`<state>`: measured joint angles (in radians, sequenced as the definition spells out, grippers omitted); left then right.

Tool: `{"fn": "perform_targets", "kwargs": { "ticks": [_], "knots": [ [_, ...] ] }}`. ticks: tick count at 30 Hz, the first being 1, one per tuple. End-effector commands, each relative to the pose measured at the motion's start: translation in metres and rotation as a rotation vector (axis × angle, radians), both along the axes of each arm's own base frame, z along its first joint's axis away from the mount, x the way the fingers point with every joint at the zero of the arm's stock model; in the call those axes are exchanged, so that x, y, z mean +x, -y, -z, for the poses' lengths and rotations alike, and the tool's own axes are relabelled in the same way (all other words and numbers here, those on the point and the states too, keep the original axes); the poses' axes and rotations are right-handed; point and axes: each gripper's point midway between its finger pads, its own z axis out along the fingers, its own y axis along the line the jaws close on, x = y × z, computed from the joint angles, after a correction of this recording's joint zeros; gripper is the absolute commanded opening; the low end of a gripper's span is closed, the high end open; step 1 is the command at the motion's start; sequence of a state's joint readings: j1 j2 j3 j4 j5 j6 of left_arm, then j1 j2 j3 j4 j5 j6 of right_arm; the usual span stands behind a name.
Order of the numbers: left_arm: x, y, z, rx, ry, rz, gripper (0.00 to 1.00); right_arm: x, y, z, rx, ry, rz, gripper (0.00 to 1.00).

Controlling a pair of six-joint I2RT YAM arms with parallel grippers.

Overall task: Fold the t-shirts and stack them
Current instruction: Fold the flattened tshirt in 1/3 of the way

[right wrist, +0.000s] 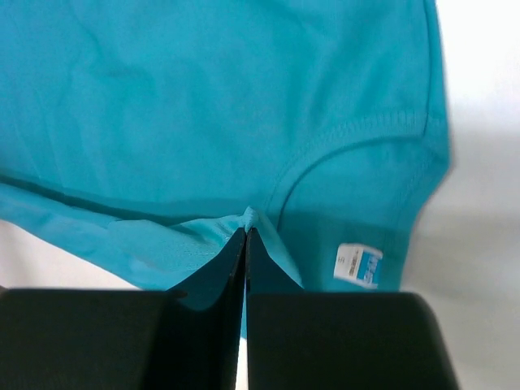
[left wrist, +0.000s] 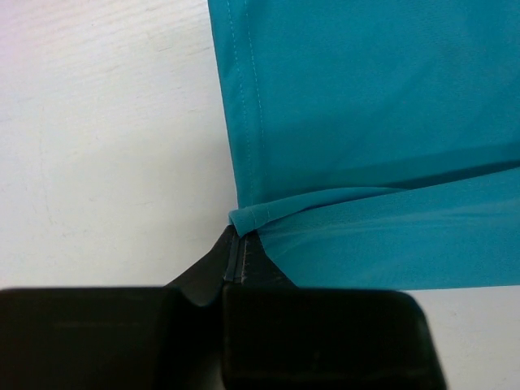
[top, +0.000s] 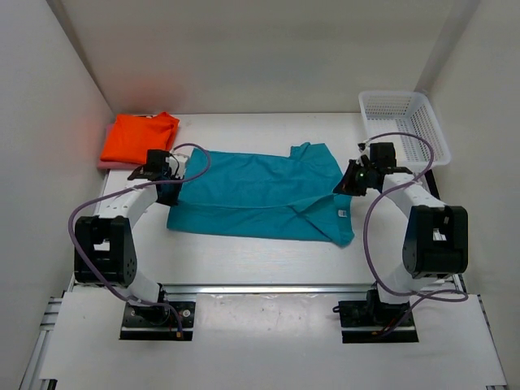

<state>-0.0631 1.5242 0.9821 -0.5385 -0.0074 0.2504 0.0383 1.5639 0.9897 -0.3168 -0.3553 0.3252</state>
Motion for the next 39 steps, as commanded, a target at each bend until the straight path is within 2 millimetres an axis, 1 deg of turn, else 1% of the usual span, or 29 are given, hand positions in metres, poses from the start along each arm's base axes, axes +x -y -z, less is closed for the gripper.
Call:
{"fn": "perform_targets", "kwargs": {
  "ticks": [1, 2, 4, 5, 6, 7, 8, 9, 10, 11, 12, 13, 14, 15, 16, 18, 19, 20, 22, 24, 25, 26, 27, 28, 30, 31, 34, 37, 39],
  "knots": [
    [0.013, -0.001, -0.009, -0.035, 0.037, -0.027, 0.00, 0.028, -0.005, -0.015, 0.007, 0.091, -0.064, 0.00],
    [0.010, -0.001, -0.004, -0.040, 0.014, -0.022, 0.00, 0.030, -0.008, -0.016, 0.013, 0.090, -0.077, 0.00],
    [0.014, -0.001, -0.003, -0.036, 0.011, -0.021, 0.00, 0.039, -0.009, -0.011, 0.017, 0.082, -0.091, 0.00],
    [0.015, -0.002, 0.001, -0.031, 0.001, -0.027, 0.00, 0.044, -0.014, -0.015, 0.016, 0.091, -0.110, 0.01],
    [0.017, -0.002, 0.000, -0.032, 0.005, -0.021, 0.00, 0.045, -0.013, -0.013, 0.014, 0.078, -0.114, 0.00],
    [0.015, -0.001, 0.005, -0.032, -0.012, -0.021, 0.00, 0.046, -0.014, -0.008, 0.010, 0.061, -0.118, 0.00],
    [0.019, -0.003, 0.004, -0.022, -0.007, -0.025, 0.00, 0.052, -0.017, -0.010, 0.009, 0.070, -0.133, 0.00],
    [0.021, -0.003, 0.003, -0.021, 0.001, -0.031, 0.00, 0.051, -0.013, -0.006, 0.003, 0.054, -0.122, 0.00],
    [0.022, -0.004, 0.005, -0.019, -0.006, -0.036, 0.00, 0.055, -0.015, -0.008, 0.013, 0.053, -0.127, 0.00],
    [0.025, -0.006, 0.005, -0.017, -0.002, -0.039, 0.01, 0.059, -0.013, -0.006, 0.006, 0.057, -0.126, 0.03],
    [0.026, -0.006, 0.005, -0.019, -0.003, -0.042, 0.05, 0.060, -0.014, -0.007, 0.015, 0.054, -0.130, 0.16],
    [0.028, -0.006, 0.005, -0.021, 0.003, -0.046, 0.07, 0.061, -0.014, -0.006, 0.017, 0.049, -0.133, 0.23],
    [0.030, -0.005, 0.003, -0.024, 0.006, -0.047, 0.13, 0.064, -0.012, -0.006, 0.020, 0.050, -0.123, 0.32],
    [0.033, -0.011, 0.000, -0.004, 0.013, -0.065, 0.21, 0.064, -0.011, -0.006, 0.021, 0.038, -0.117, 0.36],
    [0.036, -0.012, -0.003, 0.000, 0.018, -0.071, 0.25, 0.069, -0.008, -0.011, 0.010, 0.057, -0.115, 0.38],
    [0.041, -0.018, -0.012, 0.018, 0.036, -0.091, 0.41, 0.068, -0.004, -0.021, -0.005, 0.069, -0.122, 0.42],
    [0.043, -0.023, -0.015, 0.033, 0.045, -0.105, 0.43, 0.063, -0.003, -0.017, -0.010, 0.048, -0.123, 0.42],
    [0.041, -0.024, -0.018, 0.039, 0.038, -0.109, 0.47, 0.053, -0.006, -0.024, -0.016, 0.052, -0.133, 0.42],
    [0.034, -0.025, -0.021, 0.032, 0.028, -0.104, 0.50, 0.034, -0.002, -0.023, -0.015, 0.025, -0.126, 0.41],
    [0.018, -0.022, -0.020, 0.034, -0.011, -0.084, 0.51, 0.006, 0.000, -0.017, 0.008, -0.020, -0.117, 0.44],
    [0.009, -0.022, -0.013, 0.035, -0.037, -0.078, 0.51, -0.003, 0.001, -0.012, 0.013, -0.053, -0.112, 0.46],
    [0.002, -0.023, -0.014, 0.033, -0.047, -0.080, 0.52, -0.018, 0.002, -0.009, 0.017, -0.084, -0.102, 0.47],
    [-0.007, -0.023, -0.007, 0.033, -0.073, -0.082, 0.52, -0.032, 0.005, -0.004, 0.016, -0.115, -0.082, 0.48],
    [-0.018, -0.023, 0.004, 0.033, -0.111, -0.086, 0.52, -0.038, 0.003, -0.002, 0.021, -0.123, -0.084, 0.52],
    [-0.029, -0.023, 0.013, 0.036, -0.147, -0.087, 0.52, -0.061, 0.005, 0.001, 0.030, -0.156, -0.033, 0.56],
    [-0.033, -0.021, 0.017, 0.035, -0.164, -0.088, 0.52, -0.070, 0.015, 0.002, 0.034, -0.172, 0.021, 0.57],
    [-0.041, -0.019, 0.025, 0.024, -0.204, -0.091, 0.52, -0.082, 0.027, 0.002, 0.025, -0.161, 0.118, 0.60],
    [-0.043, -0.018, 0.033, 0.019, -0.226, -0.087, 0.52, -0.096, 0.025, 0.008, 0.039, -0.145, 0.166, 0.59],
    [-0.041, -0.015, 0.032, 0.005, -0.229, -0.089, 0.51, -0.098, 0.022, 0.014, 0.037, -0.153, 0.168, 0.59]
  ]
}}
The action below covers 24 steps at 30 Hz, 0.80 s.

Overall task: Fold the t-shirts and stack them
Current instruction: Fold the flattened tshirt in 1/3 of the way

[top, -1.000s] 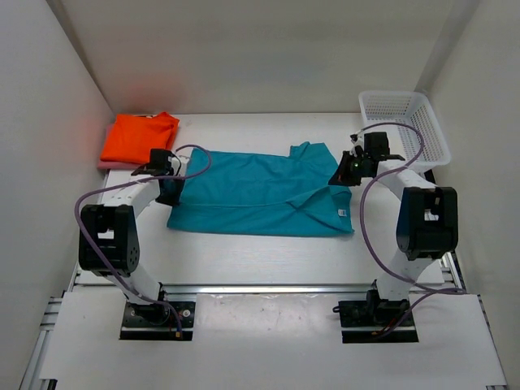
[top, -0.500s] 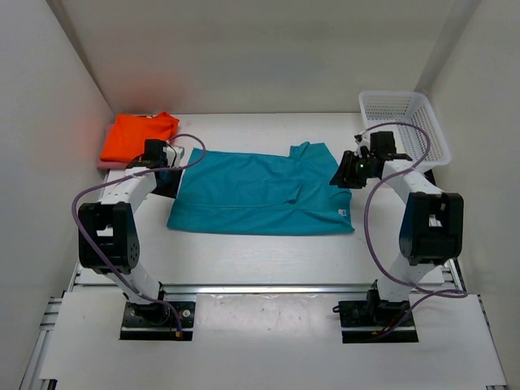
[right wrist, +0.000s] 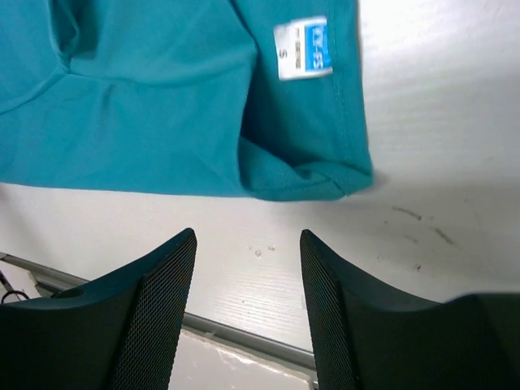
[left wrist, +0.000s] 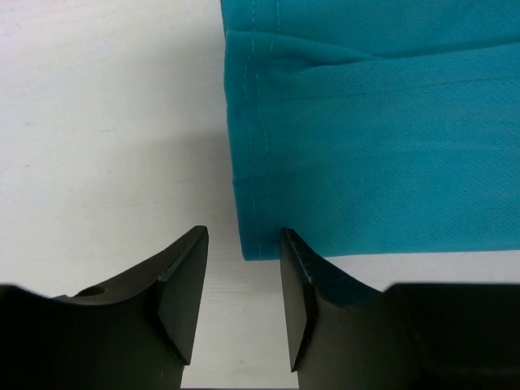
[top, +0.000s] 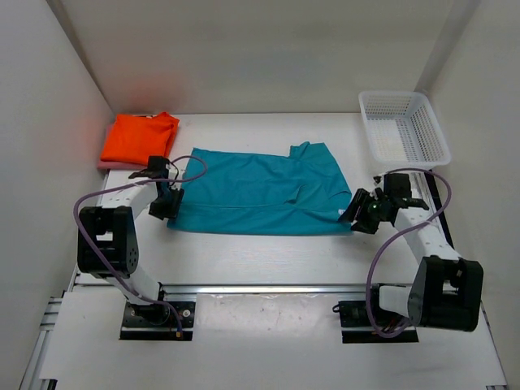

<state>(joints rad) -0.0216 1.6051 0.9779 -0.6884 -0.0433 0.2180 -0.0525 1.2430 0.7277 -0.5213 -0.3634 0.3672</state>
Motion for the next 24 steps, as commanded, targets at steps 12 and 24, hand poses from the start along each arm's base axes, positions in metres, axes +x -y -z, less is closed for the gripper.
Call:
{"fn": "perform_targets", "kwargs": {
  "ticks": [12, 24],
  "knots": [
    [0.004, 0.010, 0.017, -0.035, -0.075, 0.000, 0.48, 0.009, 0.017, 0.038, -0.038, -0.063, 0.165, 0.60],
    [0.010, 0.018, 0.020, -0.066, -0.070, -0.003, 0.37, 0.009, 0.007, 0.057, 0.036, -0.148, 0.224, 0.20]
  ]
}}
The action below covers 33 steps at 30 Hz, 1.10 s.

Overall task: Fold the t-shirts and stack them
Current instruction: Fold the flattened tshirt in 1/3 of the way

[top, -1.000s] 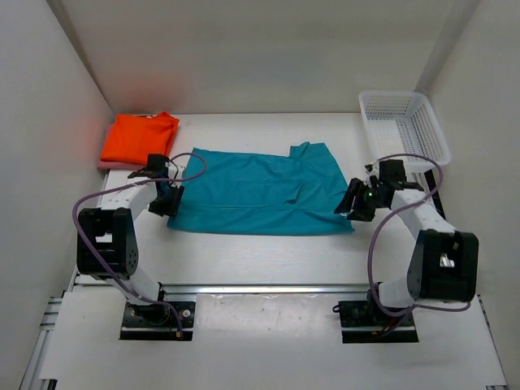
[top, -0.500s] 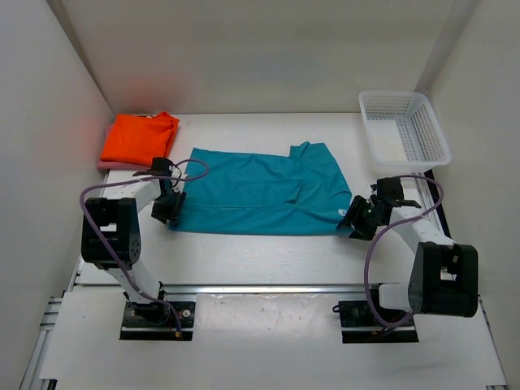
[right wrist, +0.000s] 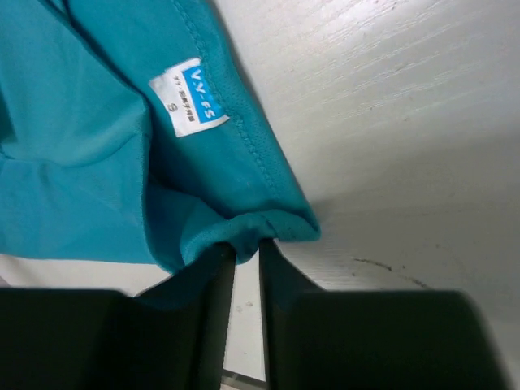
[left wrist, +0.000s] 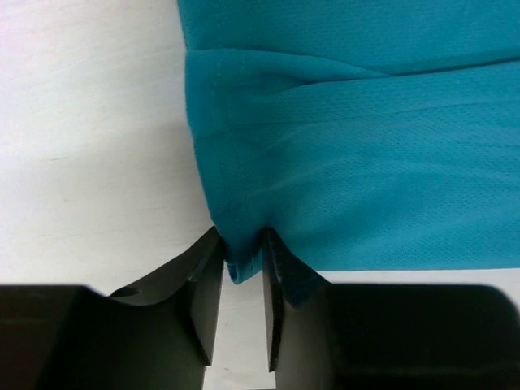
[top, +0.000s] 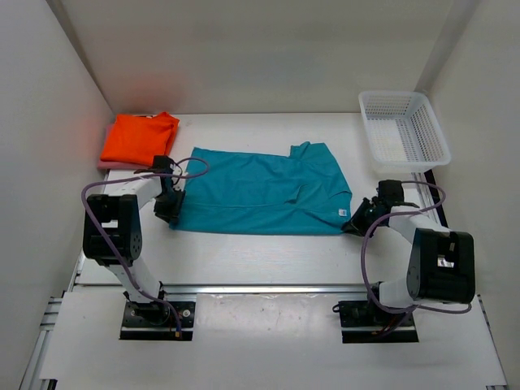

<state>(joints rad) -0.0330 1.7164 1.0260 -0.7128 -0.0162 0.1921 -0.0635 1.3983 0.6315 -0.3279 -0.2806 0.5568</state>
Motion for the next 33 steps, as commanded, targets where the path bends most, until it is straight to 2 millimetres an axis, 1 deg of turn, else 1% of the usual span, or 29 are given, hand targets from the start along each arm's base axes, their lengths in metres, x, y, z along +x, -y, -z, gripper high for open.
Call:
{"fn": "perform_targets", "kwargs": {
  "ticks": [1, 2, 3, 4, 6, 8, 10, 11, 12, 13, 14, 15, 17, 19, 21, 22, 23, 24, 25, 26, 27, 29, 30, 31, 32, 33],
  "knots": [
    [0.011, 0.011, 0.001, -0.048, 0.019, 0.005, 0.35, -0.003, -0.003, 0.004, 0.034, -0.040, 0.020, 0.12],
    [0.010, 0.012, 0.002, -0.056, 0.011, 0.002, 0.27, -0.009, -0.004, 0.004, 0.046, -0.066, 0.029, 0.07],
    [0.008, 0.014, 0.003, -0.060, 0.004, 0.012, 0.13, -0.015, -0.001, 0.006, 0.048, -0.082, 0.044, 0.00],
    [0.007, 0.016, 0.004, -0.068, -0.003, 0.015, 0.05, -0.023, -0.004, 0.005, 0.062, -0.103, 0.050, 0.00],
    [0.006, 0.015, 0.001, -0.072, -0.002, 0.010, 0.00, -0.037, -0.005, 0.002, 0.081, -0.131, 0.075, 0.00],
    [0.002, 0.009, -0.003, -0.055, 0.007, 0.016, 0.00, -0.053, -0.007, 0.002, 0.095, -0.177, 0.097, 0.00],
    [-0.007, 0.003, -0.006, -0.039, 0.000, 0.017, 0.00, -0.063, -0.004, 0.005, 0.099, -0.210, 0.117, 0.00],
    [-0.013, -0.002, -0.004, -0.010, -0.016, 0.025, 0.00, -0.066, -0.004, 0.005, 0.112, -0.225, 0.122, 0.00],
    [-0.016, -0.001, -0.006, -0.013, -0.021, 0.036, 0.00, -0.070, -0.003, 0.006, 0.114, -0.239, 0.126, 0.00],
    [-0.021, -0.007, -0.007, 0.021, -0.027, 0.043, 0.00, -0.074, -0.001, 0.010, 0.118, -0.259, 0.136, 0.00],
    [-0.027, -0.010, -0.003, 0.042, -0.042, 0.043, 0.00, -0.075, -0.002, 0.011, 0.131, -0.273, 0.139, 0.04],
    [-0.028, -0.010, -0.004, 0.044, -0.039, 0.044, 0.00, -0.076, -0.002, 0.012, 0.130, -0.274, 0.135, 0.10],
    [-0.036, -0.015, -0.003, 0.079, -0.065, 0.043, 0.00, -0.076, -0.002, 0.012, 0.136, -0.277, 0.131, 0.30],
    [-0.042, -0.016, -0.004, 0.083, -0.092, 0.037, 0.00, -0.070, 0.000, 0.005, 0.114, -0.253, 0.118, 0.35],
    [-0.048, -0.017, -0.006, 0.084, -0.105, 0.042, 0.06, -0.068, 0.003, -0.003, 0.063, -0.233, 0.089, 0.36],
    [-0.047, -0.018, -0.010, 0.086, -0.096, 0.040, 0.09, -0.061, 0.004, -0.014, 0.034, -0.199, 0.071, 0.33],
    [-0.049, -0.019, -0.012, 0.098, -0.094, 0.045, 0.14, -0.056, 0.002, -0.023, 0.019, -0.170, 0.053, 0.28],
    [-0.047, -0.020, -0.015, 0.098, -0.086, 0.048, 0.17, -0.057, 0.003, -0.028, -0.002, -0.164, 0.049, 0.20],
    [-0.047, -0.020, -0.018, 0.103, -0.082, 0.051, 0.20, -0.056, 0.003, -0.036, -0.027, -0.141, 0.038, 0.15],
    [-0.046, -0.020, -0.019, 0.104, -0.078, 0.051, 0.23, -0.052, 0.000, -0.045, -0.029, -0.106, 0.026, 0.01],
    [-0.043, -0.023, -0.023, 0.110, -0.071, 0.051, 0.25, -0.055, -0.003, -0.047, -0.026, -0.110, 0.017, 0.00],
    [-0.042, -0.022, -0.025, 0.110, -0.073, 0.048, 0.27, -0.053, -0.005, -0.057, -0.025, -0.080, 0.021, 0.00],
    [-0.040, -0.021, -0.026, 0.111, -0.073, 0.051, 0.27, -0.051, -0.004, -0.059, -0.031, -0.068, 0.024, 0.00],
    [-0.040, -0.023, -0.027, 0.115, -0.077, 0.051, 0.28, -0.050, -0.004, -0.060, -0.025, -0.061, 0.028, 0.00],
    [-0.039, -0.023, -0.028, 0.114, -0.078, 0.049, 0.28, -0.053, -0.005, -0.058, -0.009, -0.079, 0.026, 0.00],
    [-0.037, -0.026, -0.031, 0.118, -0.075, 0.047, 0.28, -0.051, -0.003, -0.056, 0.001, -0.093, 0.039, 0.00]
  ]
}}
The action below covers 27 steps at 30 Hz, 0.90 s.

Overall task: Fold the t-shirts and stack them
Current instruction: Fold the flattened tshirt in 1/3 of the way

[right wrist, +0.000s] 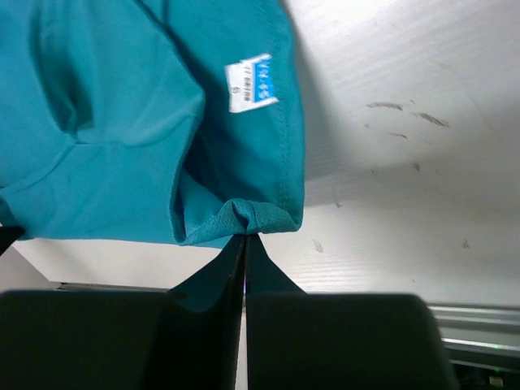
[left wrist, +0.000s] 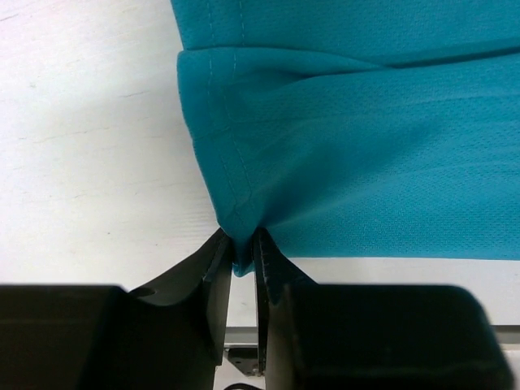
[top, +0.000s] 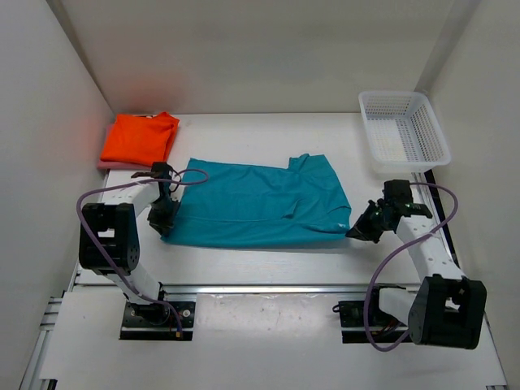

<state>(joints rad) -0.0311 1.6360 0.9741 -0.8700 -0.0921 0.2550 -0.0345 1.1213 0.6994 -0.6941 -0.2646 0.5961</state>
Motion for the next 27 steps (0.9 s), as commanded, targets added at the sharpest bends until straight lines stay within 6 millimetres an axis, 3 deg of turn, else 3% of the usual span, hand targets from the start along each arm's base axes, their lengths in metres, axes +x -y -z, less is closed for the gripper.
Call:
{"fn": "perform_targets", "kwargs": {
  "ticks": [1, 3, 6, 7, 10, 12, 13, 16, 21, 23, 27],
  "knots": [
    [0.015, -0.007, -0.022, 0.024, 0.059, 0.012, 0.29, -0.009, 0.003, 0.000, 0.003, -0.074, 0.019, 0.00],
    [0.016, -0.006, -0.026, 0.036, 0.060, 0.025, 0.30, -0.015, 0.004, 0.003, -0.002, -0.120, 0.013, 0.02],
    [0.015, -0.007, -0.026, 0.045, 0.054, 0.032, 0.32, -0.029, 0.003, 0.007, -0.003, -0.153, 0.018, 0.40],
    [0.016, -0.010, -0.026, 0.047, 0.055, 0.026, 0.32, -0.030, 0.003, 0.006, 0.007, -0.147, 0.035, 0.42],
    [0.012, -0.007, -0.025, 0.037, 0.042, 0.026, 0.33, -0.029, 0.002, 0.002, 0.010, -0.087, 0.050, 0.36],
    [0.013, -0.008, -0.029, 0.038, 0.044, 0.029, 0.33, -0.015, -0.005, -0.009, 0.005, 0.001, 0.030, 0.16],
    [0.017, -0.006, -0.032, 0.035, 0.060, 0.027, 0.33, -0.014, -0.014, -0.010, 0.004, 0.014, -0.008, 0.01],
    [0.026, -0.007, -0.043, 0.042, 0.094, 0.033, 0.33, -0.002, -0.031, -0.009, 0.000, 0.013, -0.099, 0.00],
    [0.044, 0.020, -0.060, -0.087, 0.156, 0.084, 0.34, 0.001, -0.042, 0.004, 0.035, -0.067, -0.203, 0.00],
    [0.046, 0.035, -0.053, -0.145, 0.157, 0.096, 0.34, 0.000, -0.036, 0.016, 0.012, -0.109, -0.206, 0.00],
    [0.038, 0.042, -0.025, -0.170, 0.089, 0.072, 0.33, 0.000, -0.017, 0.048, 0.015, -0.150, -0.136, 0.00]
  ]
}}
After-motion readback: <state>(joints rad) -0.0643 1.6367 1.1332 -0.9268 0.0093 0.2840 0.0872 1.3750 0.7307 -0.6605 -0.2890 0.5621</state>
